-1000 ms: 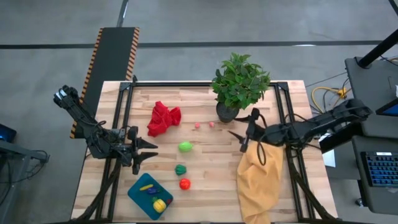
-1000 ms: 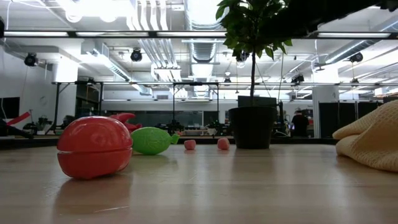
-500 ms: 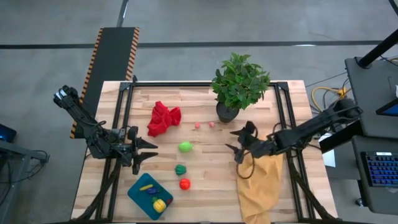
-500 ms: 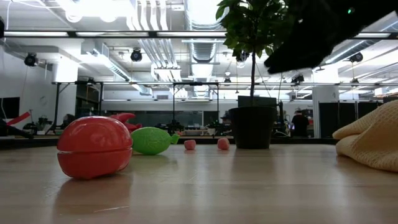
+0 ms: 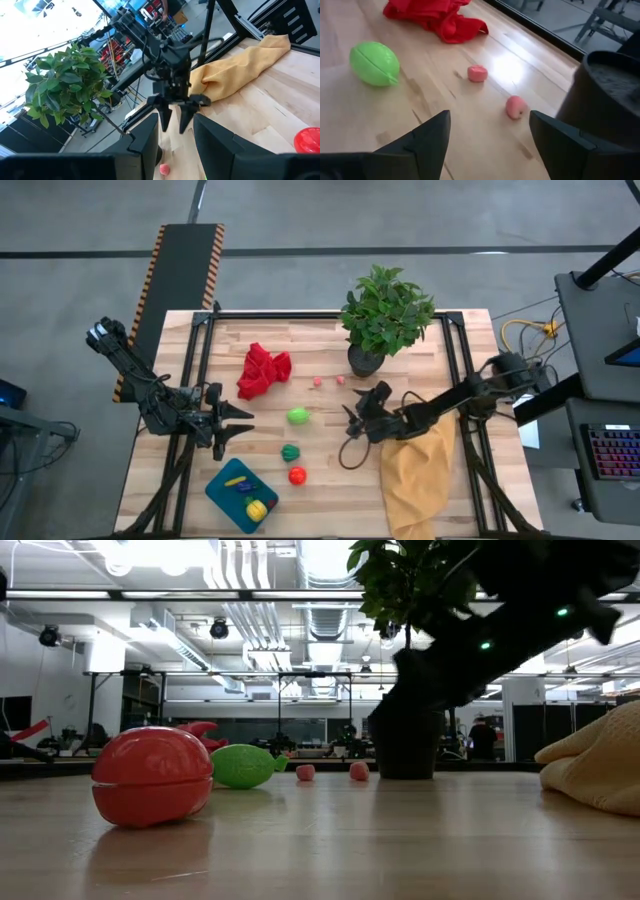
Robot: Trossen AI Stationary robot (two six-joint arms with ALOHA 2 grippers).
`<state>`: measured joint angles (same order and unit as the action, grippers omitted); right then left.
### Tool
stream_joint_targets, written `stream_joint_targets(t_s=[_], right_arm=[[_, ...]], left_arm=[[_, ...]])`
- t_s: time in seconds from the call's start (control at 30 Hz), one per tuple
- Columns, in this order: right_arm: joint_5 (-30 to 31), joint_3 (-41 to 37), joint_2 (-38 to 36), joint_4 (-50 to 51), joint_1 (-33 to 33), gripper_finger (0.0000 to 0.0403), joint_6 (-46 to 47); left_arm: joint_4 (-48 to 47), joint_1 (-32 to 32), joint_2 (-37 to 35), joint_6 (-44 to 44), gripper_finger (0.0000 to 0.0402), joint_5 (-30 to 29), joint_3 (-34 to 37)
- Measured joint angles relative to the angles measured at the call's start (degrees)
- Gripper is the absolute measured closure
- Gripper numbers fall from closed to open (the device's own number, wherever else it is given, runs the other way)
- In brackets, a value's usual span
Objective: Pick and placing Produce into tupperware
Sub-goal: Put the right pink peach into the blue bin
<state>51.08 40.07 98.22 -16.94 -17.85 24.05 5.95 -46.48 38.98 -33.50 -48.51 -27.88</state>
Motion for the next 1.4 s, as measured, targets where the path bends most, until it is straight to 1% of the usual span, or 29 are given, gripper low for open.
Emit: stream_joint_targets(t_s=[0.2, 0.37, 0.53, 0.67, 0.77, 0.83, 0.93, 1.0, 1.07, 1.17, 1.4], right_arm=[[-0.04, 6.51, 6.11, 0.01, 2.59, 0.0139, 0.36], [-0.04, 10.51, 8.84, 0.91, 5.70, 0.0146, 4.23], [-0.56, 14.44, 9.69, 8.53, 8.22, 0.0155, 7.19], [-2.06, 17.16, 9.83, 15.18, 9.66, 0.0161, 11.92], [-2.48, 18.70, 10.12, 16.96, 10.06, 0.0161, 14.71], [-4.00, 19.51, 10.29, 17.18, 10.43, 0.0161, 16.23], [-9.19, 21.19, 10.61, 17.99, 11.36, 0.0161, 18.42], [-13.02, 22.73, 10.59, 21.30, 12.37, 0.0161, 20.38], [-15.50, 24.24, 10.61, 25.75, 13.33, 0.0161, 21.61], [-16.40, 25.87, 10.61, 31.15, 14.20, 0.0161, 22.45], [-17.28, 26.74, 10.61, 35.20, 15.38, 0.0161, 22.93]], left_arm=[[-0.05, 0.00, -0.01, 0.04, 0.0292, 0.00, 0.06], [-0.01, 0.00, 0.02, 0.04, 0.0292, 0.00, 0.07], [-0.05, 0.00, 0.02, 0.06, 0.0292, 0.00, 0.09], [0.01, 0.00, 0.20, 0.07, 0.0292, 0.00, 0.11], [-0.08, 0.00, 0.26, 0.07, 0.0292, 0.00, 0.11], [-0.05, 0.00, 0.26, 0.07, 0.0292, 0.00, 0.11], [-0.06, 0.00, 0.28, 0.07, 0.0292, 0.00, 0.11], [-0.04, 0.00, 0.28, 0.07, 0.0292, 0.00, 0.11], [-0.06, 0.00, 0.28, 0.07, 0.0292, 0.00, 0.11], [-0.05, 0.00, 0.26, 0.07, 0.0292, 0.00, 0.11], [-0.06, 0.00, 0.35, 0.07, 0.0292, 0.00, 0.11]])
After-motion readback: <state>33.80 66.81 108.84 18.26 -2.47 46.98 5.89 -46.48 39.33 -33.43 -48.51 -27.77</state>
